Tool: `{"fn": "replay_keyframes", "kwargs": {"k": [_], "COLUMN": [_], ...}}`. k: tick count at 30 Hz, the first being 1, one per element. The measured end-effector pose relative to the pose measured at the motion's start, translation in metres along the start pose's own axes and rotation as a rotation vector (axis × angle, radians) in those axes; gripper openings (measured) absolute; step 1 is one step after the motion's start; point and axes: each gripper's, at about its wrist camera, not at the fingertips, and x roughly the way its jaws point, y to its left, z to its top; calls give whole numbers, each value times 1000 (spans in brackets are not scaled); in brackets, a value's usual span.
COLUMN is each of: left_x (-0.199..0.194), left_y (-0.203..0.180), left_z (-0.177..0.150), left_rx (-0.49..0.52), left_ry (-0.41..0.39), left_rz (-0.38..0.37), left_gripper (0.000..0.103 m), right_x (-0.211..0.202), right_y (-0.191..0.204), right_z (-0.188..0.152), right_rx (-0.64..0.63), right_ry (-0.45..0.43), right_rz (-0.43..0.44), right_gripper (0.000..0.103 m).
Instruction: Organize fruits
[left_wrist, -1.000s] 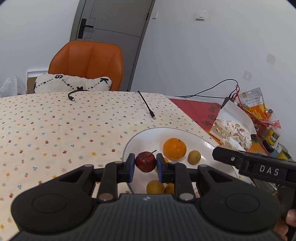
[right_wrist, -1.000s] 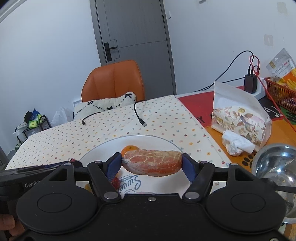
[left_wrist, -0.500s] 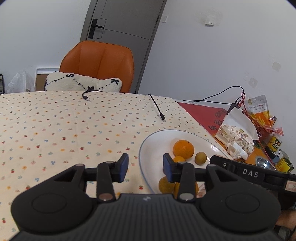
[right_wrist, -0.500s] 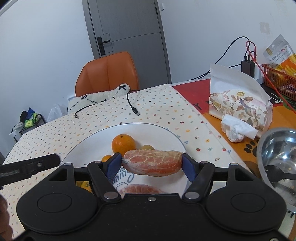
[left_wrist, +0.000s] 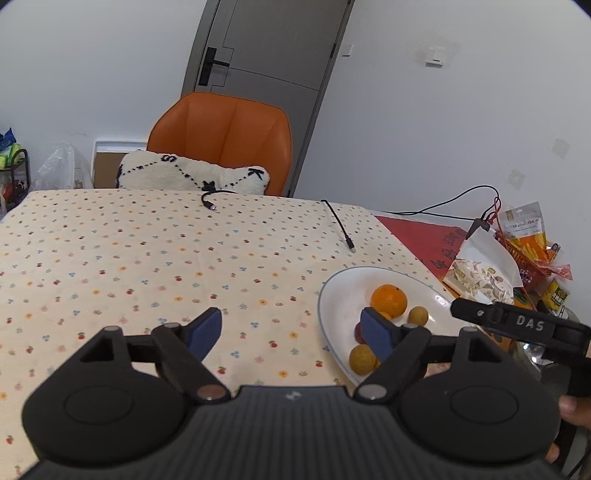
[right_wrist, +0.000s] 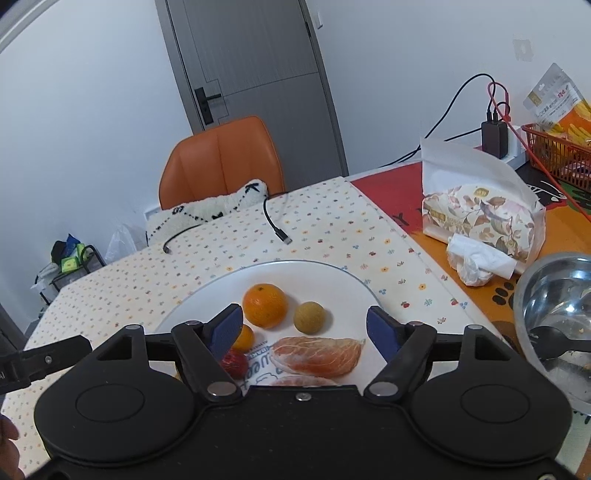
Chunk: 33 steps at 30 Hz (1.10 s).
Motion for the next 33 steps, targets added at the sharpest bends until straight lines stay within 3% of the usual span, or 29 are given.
{"fn": "replay_keyframes", "kwargs": {"k": [20,33], "left_x": [-52,-76], "left_y": [20,24], "left_z": [5,2], "left_rx": [62,86], "left_ry": [22,11], "left_rz": [63,118], "left_gripper": [96,97], "right_x": [-45,-69], "right_y": [53,68], "right_z": [-9,-19], "right_rx": [-52,-94], "right_ry": [-3,20], "right_rz": [91,115], "right_gripper": [103,103]}}
